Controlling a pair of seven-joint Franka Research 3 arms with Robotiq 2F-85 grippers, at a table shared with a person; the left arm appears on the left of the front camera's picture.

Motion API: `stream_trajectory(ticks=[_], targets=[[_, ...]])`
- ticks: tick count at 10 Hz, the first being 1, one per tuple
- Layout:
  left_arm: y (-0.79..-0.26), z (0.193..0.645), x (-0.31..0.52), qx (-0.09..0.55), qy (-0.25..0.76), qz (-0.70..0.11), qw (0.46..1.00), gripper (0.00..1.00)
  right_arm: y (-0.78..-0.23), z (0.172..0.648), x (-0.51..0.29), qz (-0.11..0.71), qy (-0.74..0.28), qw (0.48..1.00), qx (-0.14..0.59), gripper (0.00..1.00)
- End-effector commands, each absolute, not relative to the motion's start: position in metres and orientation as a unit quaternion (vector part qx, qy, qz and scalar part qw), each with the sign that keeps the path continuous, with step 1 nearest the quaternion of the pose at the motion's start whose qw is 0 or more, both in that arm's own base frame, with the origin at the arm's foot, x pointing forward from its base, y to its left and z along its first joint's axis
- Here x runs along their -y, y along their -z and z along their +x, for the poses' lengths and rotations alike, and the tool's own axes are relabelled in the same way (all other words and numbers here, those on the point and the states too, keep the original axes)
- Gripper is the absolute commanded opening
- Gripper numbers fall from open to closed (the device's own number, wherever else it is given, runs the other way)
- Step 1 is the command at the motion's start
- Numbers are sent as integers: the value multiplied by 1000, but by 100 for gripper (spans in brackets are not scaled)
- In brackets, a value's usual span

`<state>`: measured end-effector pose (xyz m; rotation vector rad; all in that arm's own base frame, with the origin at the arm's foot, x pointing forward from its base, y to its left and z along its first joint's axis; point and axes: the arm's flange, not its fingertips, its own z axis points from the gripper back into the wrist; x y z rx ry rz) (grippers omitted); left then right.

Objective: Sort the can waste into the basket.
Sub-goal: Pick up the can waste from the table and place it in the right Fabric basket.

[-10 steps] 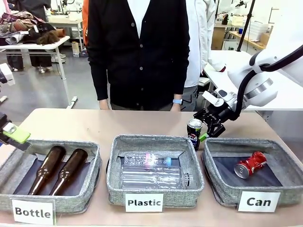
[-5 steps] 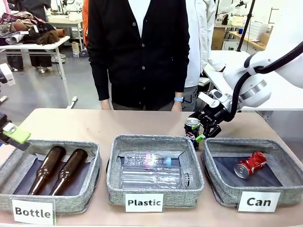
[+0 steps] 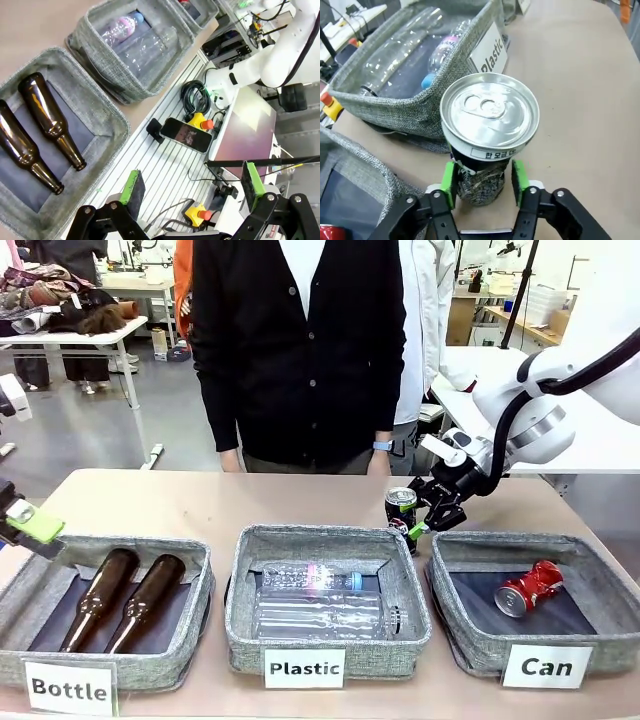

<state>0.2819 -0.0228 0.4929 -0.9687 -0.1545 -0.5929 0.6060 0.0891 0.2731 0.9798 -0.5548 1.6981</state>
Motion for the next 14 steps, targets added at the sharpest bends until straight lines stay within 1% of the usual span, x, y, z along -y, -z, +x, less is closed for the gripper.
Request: stream_trajectory(ticks=[1, 6, 7, 8, 9, 10, 11, 12, 13, 14], targets=[[-491, 282, 20, 76, 287, -462, 836, 100, -274, 611, -89, 413, -719, 510, 229, 0], [-491, 282, 20, 76, 287, -462, 836, 100, -275, 610, -87, 416, -716, 509, 236, 0], [-491, 282, 20, 76, 287, -462, 836, 100, -279, 608, -84, 414, -711, 517, 238, 0], [-491, 282, 20, 76, 287, -462, 836, 100, -296, 603, -76, 406, -703, 524, 258, 0], [-491, 282, 20, 76, 287, -462, 836, 100, -323, 596, -68, 397, -685, 544, 278, 0], [-491, 282, 20, 76, 287, -462, 836, 100, -354, 583, -60, 391, -656, 580, 284, 0], [-491, 282, 20, 76, 287, -462, 836, 100, -385, 564, -52, 372, -642, 605, 288, 0], [-491, 282, 20, 76, 287, -462, 836, 100, -409, 544, -44, 345, -643, 616, 297, 0], [-491, 282, 20, 76, 287, -462, 836, 100, -437, 519, -34, 331, -644, 625, 292, 0], [-491, 282, 20, 76, 287, -462, 836, 100, -460, 493, -24, 312, -647, 646, 259, 0]])
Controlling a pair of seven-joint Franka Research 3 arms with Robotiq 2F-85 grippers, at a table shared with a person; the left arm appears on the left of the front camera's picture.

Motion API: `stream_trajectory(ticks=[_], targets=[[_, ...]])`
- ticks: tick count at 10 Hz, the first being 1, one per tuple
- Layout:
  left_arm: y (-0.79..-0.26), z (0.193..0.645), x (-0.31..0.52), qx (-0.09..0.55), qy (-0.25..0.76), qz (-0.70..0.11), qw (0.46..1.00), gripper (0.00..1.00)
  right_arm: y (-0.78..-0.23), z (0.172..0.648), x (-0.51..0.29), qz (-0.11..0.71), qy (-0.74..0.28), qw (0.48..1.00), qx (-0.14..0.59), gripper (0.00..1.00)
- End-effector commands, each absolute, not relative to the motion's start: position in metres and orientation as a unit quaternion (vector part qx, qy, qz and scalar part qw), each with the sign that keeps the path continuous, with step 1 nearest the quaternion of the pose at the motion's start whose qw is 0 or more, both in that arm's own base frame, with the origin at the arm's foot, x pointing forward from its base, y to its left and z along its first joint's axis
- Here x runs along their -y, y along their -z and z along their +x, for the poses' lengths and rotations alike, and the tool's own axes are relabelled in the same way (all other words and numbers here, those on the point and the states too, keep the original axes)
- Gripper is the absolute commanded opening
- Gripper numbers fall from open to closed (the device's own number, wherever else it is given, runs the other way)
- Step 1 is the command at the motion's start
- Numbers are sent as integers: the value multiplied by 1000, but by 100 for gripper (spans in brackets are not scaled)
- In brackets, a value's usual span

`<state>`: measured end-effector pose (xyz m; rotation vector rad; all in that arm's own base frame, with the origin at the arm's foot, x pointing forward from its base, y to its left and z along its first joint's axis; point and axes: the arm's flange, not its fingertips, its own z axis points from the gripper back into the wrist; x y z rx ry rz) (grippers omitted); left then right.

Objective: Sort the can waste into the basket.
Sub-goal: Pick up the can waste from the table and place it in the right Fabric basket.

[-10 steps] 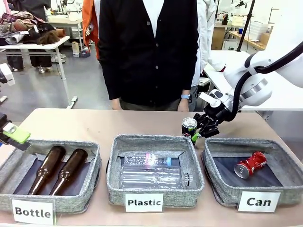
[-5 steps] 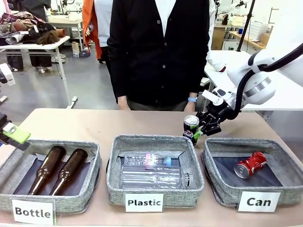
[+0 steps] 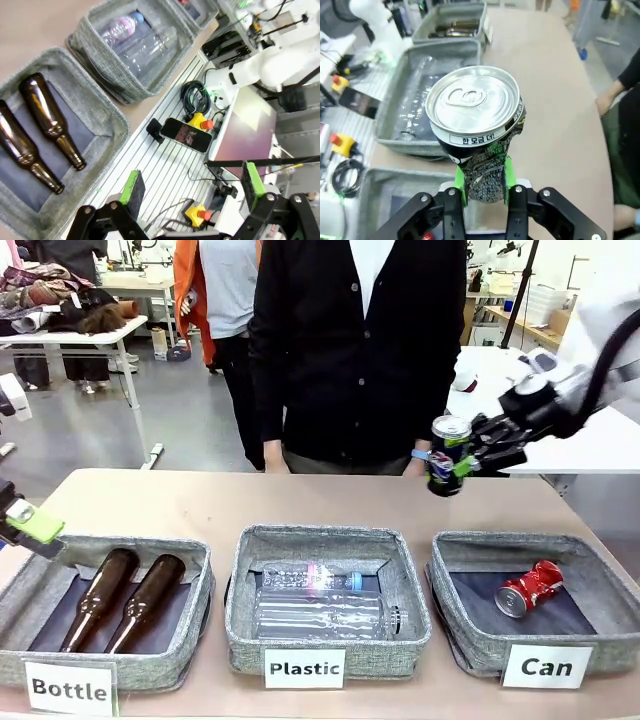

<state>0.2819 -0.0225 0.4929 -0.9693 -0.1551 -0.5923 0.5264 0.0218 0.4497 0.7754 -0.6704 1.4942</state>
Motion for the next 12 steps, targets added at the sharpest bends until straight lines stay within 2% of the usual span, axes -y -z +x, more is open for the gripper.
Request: stream_trajectory(ticks=[1, 2, 4, 5, 6, 12], targets=[[-491, 282, 20, 76, 287, -462, 836, 100, -481, 463, -16, 278, -657, 675, 191, 0], [-491, 282, 20, 76, 287, -462, 836, 100, -495, 443, -11, 218, -665, 702, 131, 0], [-491, 282, 20, 76, 287, -462, 836, 100, -511, 417, -6, 137, -687, 713, 25, 0], [-491, 282, 20, 76, 287, -462, 836, 100, -509, 418, -8, 112, -675, 729, 0, 0], [-491, 282, 20, 76, 287, -462, 836, 100, -505, 421, -11, 70, -637, 768, -18, 0], [-491, 282, 20, 76, 287, -462, 836, 100, -500, 427, -14, 37, -636, 770, -24, 0]])
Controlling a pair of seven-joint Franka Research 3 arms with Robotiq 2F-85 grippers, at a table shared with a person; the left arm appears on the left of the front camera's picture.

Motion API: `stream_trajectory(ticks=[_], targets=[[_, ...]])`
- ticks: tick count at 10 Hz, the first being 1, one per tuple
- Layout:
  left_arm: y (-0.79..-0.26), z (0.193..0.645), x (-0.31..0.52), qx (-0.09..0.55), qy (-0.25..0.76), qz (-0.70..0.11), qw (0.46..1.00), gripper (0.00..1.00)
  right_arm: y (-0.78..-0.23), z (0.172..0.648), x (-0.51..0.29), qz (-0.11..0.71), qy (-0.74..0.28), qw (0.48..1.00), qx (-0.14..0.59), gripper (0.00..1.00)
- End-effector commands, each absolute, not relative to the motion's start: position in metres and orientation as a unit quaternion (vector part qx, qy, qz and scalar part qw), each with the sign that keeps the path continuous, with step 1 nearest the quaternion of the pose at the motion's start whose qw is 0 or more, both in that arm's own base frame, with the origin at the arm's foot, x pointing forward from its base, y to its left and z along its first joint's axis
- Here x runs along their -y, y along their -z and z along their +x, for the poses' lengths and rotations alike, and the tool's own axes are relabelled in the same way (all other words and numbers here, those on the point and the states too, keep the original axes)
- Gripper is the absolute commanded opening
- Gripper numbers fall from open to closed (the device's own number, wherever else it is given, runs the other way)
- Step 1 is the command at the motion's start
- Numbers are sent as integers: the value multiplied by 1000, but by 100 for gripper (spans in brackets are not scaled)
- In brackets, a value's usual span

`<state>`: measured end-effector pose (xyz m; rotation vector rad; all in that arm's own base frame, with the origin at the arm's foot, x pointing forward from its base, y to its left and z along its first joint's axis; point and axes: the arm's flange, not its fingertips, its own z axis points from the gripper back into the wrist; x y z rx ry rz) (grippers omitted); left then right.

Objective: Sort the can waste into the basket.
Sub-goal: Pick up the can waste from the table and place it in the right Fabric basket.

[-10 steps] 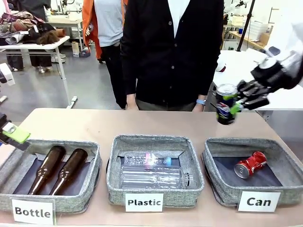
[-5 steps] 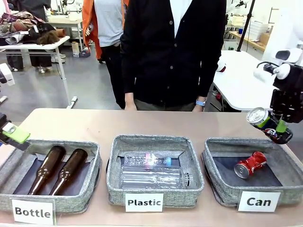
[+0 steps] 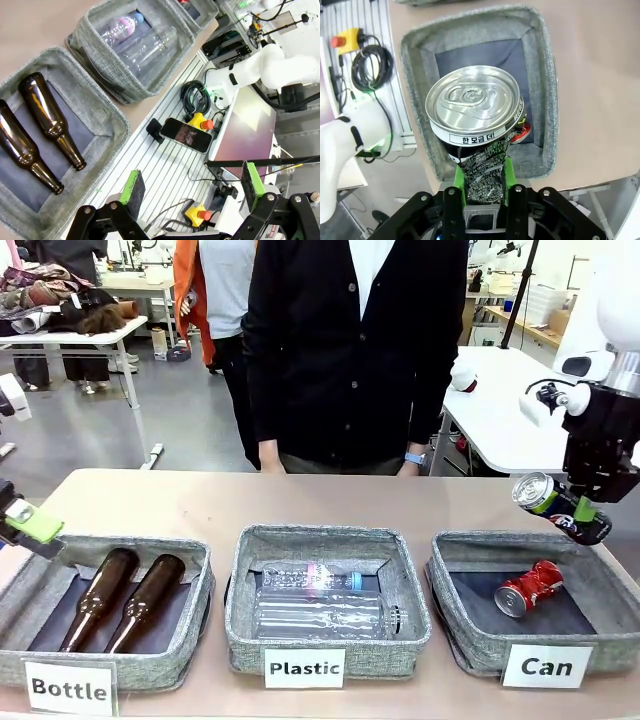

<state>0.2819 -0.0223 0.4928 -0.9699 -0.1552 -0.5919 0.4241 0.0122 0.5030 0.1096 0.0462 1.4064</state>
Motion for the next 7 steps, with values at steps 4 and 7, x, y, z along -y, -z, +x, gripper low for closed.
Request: stream_trajectory(ticks=[4, 7], targets=[[-491, 282, 20, 76, 287, -462, 836, 100, -499, 428, -14, 33, -642, 766, -15, 100], [-491, 282, 20, 76, 287, -462, 836, 100, -498, 430, -16, 41, -637, 770, -11, 100]])
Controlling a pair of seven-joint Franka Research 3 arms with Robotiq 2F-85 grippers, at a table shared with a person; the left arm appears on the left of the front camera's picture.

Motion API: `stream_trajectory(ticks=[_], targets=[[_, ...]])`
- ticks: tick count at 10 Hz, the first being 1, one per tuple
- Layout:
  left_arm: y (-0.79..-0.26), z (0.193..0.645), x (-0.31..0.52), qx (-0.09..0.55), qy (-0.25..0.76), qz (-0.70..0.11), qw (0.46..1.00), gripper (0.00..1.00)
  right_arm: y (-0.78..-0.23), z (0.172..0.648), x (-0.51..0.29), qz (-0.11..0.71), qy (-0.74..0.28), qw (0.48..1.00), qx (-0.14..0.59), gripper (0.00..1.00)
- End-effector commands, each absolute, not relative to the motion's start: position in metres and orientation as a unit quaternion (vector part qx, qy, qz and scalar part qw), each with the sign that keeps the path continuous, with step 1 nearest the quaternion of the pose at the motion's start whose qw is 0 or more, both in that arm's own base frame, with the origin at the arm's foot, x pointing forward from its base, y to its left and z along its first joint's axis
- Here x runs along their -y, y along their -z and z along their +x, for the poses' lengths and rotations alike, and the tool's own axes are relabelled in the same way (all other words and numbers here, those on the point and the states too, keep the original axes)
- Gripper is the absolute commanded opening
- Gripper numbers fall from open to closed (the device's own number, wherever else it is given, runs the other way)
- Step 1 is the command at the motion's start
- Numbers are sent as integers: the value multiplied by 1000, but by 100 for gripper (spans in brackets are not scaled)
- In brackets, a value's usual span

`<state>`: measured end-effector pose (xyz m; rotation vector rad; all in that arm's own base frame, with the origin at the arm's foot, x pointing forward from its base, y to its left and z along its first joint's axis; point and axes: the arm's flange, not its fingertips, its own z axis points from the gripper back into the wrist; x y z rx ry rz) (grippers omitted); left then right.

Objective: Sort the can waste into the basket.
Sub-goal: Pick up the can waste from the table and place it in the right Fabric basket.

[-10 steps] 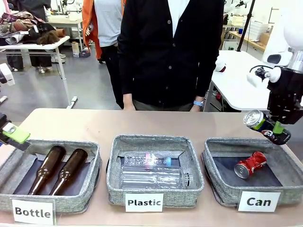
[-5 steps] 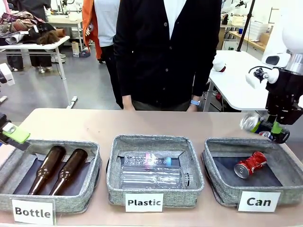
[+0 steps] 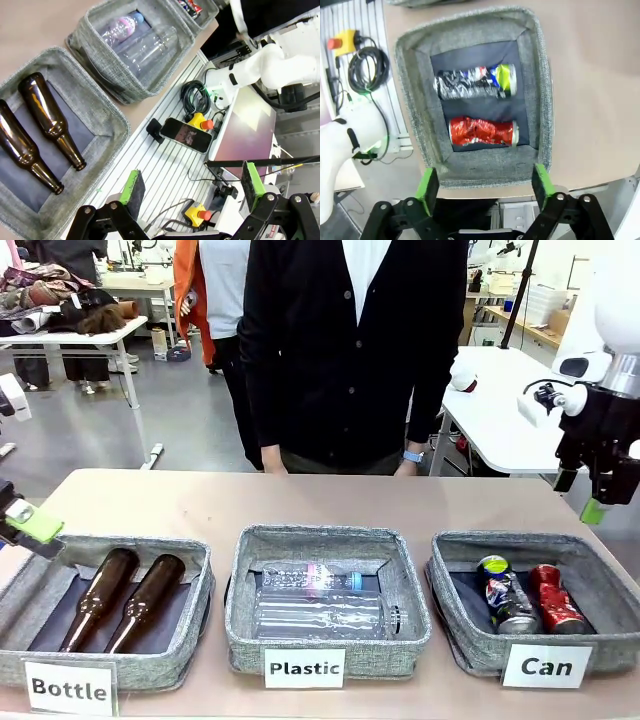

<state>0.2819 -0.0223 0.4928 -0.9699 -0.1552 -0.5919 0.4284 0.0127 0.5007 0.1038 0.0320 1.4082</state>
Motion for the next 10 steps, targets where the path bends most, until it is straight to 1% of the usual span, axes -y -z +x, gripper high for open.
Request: stream_trajectory(ticks=[1, 2, 3, 4, 5, 6, 7, 9, 10], targets=[[-491, 282, 20, 76, 287, -462, 836, 100, -498, 430, -16, 50, -632, 773, -6, 100], [-491, 282, 20, 76, 287, -462, 836, 100, -497, 429, -16, 77, -622, 779, 9, 100], [-491, 282, 20, 76, 287, -462, 836, 100, -497, 428, -19, 154, -588, 792, 48, 100], [-491, 282, 20, 76, 287, -462, 836, 100, -496, 426, -26, 230, -536, 805, 113, 100], [-491, 282, 20, 76, 287, -462, 836, 100, -497, 428, -34, 323, -420, 825, 195, 100], [-491, 282, 20, 76, 287, -462, 836, 100, -491, 425, -39, 423, -322, 824, 194, 100], [-491, 282, 20, 76, 287, -462, 836, 100, -477, 423, -38, 466, -246, 829, 187, 100], [-491, 282, 20, 76, 287, -462, 836, 100, -450, 417, -34, 519, -164, 821, 171, 100], [-491, 282, 20, 76, 287, -462, 836, 100, -440, 410, -32, 543, -149, 808, 170, 100]])
